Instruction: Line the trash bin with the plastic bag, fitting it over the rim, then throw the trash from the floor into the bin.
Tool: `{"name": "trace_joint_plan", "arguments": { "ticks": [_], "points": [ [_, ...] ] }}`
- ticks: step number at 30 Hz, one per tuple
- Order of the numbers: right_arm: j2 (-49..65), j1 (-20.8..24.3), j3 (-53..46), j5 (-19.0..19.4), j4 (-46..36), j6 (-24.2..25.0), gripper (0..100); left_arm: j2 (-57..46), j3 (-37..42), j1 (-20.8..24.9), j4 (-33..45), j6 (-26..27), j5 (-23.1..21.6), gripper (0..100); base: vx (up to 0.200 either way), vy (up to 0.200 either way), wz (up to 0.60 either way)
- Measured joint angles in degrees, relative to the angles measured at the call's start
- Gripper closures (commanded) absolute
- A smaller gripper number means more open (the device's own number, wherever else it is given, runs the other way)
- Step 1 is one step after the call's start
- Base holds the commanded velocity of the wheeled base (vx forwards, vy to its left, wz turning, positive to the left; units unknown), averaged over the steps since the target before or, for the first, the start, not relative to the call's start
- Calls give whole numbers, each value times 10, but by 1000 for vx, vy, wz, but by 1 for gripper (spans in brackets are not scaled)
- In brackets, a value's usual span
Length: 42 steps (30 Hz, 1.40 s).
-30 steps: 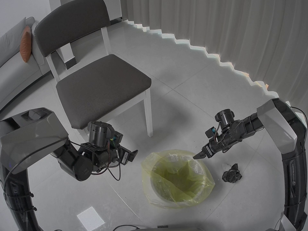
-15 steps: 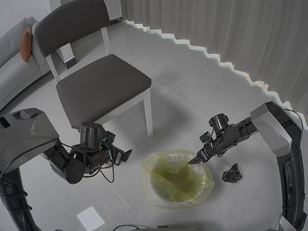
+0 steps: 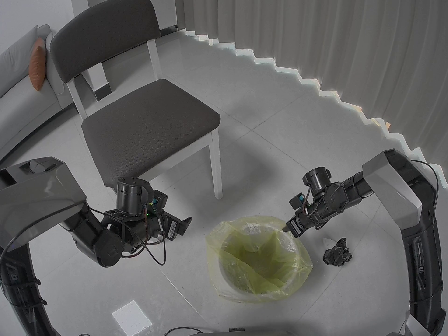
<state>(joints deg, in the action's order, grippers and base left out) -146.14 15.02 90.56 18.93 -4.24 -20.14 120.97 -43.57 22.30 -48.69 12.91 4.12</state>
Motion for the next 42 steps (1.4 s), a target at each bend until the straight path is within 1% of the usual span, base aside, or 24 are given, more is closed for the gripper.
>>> {"name": "trace_joint_plan", "arguments": {
  "ticks": [9, 15, 19, 24, 29, 34, 38, 39, 42],
  "points": [
    [3, -11, 19, 1, -2, 1, 100, 5, 0, 1, 0, 0, 0, 0, 0, 0, 0],
    [-14, -21, 66, 1, -8, 16, 100, 7, 0, 1, 0, 0, 0, 0, 0, 0, 0],
    [-35, -27, 102, 0, -29, 29, 100, 8, 0, 0, 0, 0, 0, 0, 0, 0, 0],
    [-59, -30, 118, 0, -46, 26, 100, 13, -3, 1, -4, 0, 0, 0, 0, 0, 0],
    [-69, -17, 118, -1, -62, 20, 100, 19, -3, 2, -22, 0, 1, 0, 0, 0, 0],
    [-74, -3, 121, -3, -65, 12, 100, 22, -2, 2, -24, 1, 1, 0, 0, 0, 0],
    [-78, 1, 121, -3, -67, 11, 100, 22, 2, 2, -25, 3, 0, 0, 0, 0, 0],
    [-78, 1, 121, -3, -67, 9, 0, 22, 2, 2, -25, 3, 0, 0, 0, 0, 0],
    [-78, 0, 119, -3, -72, 4, 0, 22, 3, 1, -25, 1, 0, 0, 0, 0, 0]
  ]
}}
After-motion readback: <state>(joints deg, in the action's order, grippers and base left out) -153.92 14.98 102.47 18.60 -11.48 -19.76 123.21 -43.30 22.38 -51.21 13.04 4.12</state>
